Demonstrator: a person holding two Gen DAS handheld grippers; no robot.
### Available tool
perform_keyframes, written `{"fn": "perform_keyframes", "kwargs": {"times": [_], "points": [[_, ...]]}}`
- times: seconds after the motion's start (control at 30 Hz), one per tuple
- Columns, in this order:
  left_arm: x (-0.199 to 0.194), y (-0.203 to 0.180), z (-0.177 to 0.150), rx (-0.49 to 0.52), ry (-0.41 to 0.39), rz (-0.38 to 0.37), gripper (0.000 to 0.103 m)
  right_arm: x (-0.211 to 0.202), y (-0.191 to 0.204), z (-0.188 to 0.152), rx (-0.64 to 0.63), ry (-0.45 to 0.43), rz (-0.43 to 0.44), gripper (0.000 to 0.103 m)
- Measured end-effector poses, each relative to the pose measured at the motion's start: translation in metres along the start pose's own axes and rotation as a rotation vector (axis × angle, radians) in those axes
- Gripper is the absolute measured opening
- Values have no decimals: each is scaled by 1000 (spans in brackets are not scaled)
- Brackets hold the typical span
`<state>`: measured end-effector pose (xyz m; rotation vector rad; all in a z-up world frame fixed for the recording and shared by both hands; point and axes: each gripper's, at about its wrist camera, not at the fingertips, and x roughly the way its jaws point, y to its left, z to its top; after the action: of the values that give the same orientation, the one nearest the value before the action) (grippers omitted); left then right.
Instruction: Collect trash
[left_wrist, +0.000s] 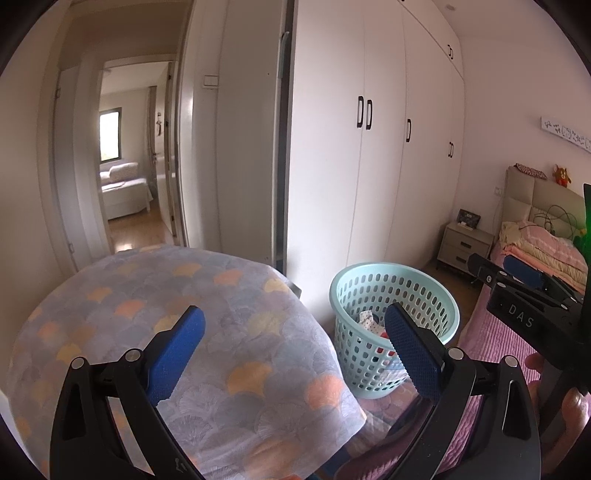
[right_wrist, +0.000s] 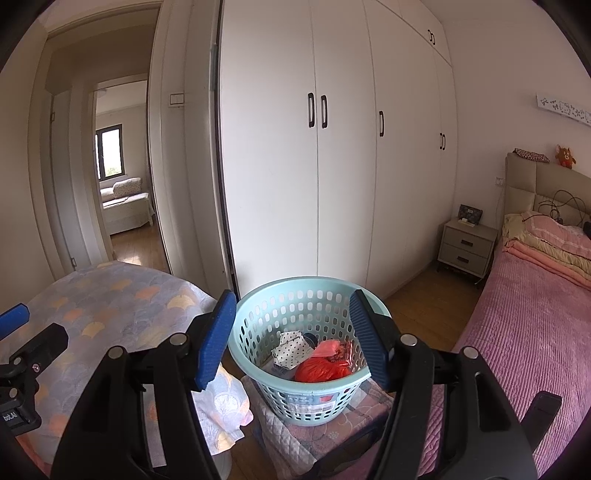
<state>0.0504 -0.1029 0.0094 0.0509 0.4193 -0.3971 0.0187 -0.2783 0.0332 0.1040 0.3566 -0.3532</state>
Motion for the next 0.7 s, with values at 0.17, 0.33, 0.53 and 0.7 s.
{"fn": "perform_keyframes", "kwargs": {"times": [0.17, 0.33, 0.53, 0.7], "points": [[-2, 0, 0, -6, 1, 0, 95, -3, 2, 0, -4, 0, 3, 60], [-5, 3, 0, -11, -1, 3, 95, -7, 3, 1, -9, -6, 2, 60], [-13, 4, 0, -8, -10, 8, 95, -13, 4, 3, -5, -7, 8, 60], [-30, 9, 1, -15, -29, 18, 95, -24, 12, 7, -8, -14, 17, 60]]}}
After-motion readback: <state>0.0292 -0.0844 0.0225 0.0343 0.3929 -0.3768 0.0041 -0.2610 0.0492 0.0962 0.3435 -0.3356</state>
